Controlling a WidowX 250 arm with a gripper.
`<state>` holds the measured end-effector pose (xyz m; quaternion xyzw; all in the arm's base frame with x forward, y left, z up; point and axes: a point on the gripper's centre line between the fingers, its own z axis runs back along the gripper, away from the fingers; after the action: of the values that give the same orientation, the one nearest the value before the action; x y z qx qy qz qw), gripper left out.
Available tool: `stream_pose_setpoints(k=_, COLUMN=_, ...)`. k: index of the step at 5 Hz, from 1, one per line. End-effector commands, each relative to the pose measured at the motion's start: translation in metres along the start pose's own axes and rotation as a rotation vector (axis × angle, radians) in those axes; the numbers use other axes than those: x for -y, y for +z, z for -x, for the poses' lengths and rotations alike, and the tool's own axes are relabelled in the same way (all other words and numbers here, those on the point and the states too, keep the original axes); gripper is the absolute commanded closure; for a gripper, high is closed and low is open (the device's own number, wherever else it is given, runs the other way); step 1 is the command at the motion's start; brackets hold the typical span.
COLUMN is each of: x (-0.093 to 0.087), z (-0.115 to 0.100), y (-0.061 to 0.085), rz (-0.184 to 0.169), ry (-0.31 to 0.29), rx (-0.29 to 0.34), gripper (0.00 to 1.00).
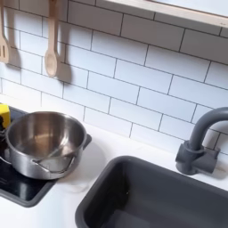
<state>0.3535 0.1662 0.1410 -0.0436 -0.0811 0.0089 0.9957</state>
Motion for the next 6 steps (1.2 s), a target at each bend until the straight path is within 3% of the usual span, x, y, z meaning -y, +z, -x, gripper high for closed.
stream_pose_setpoints(k=1, x=-0.005, z=0.012, y=0.031, rz=0.022, ry=0.096, rx=0.062, gripper=1.00)
stream_pose_setpoints(k=2, x=-0.004, z=0.021, y=0.048, rz=0.008, ry=0.131, rx=0.085, gripper=1.00)
stream_pose_setpoints(k=3, x=0.007, z=0.018, y=0.056, rz=-0.014, ry=0.091, rx=0.095, gripper=1.00)
stream_pose_setpoints(k=6, x=0.043, z=0.004, y=0.074, rz=-0.020, ry=-0.024, rx=0.082, gripper=1.00)
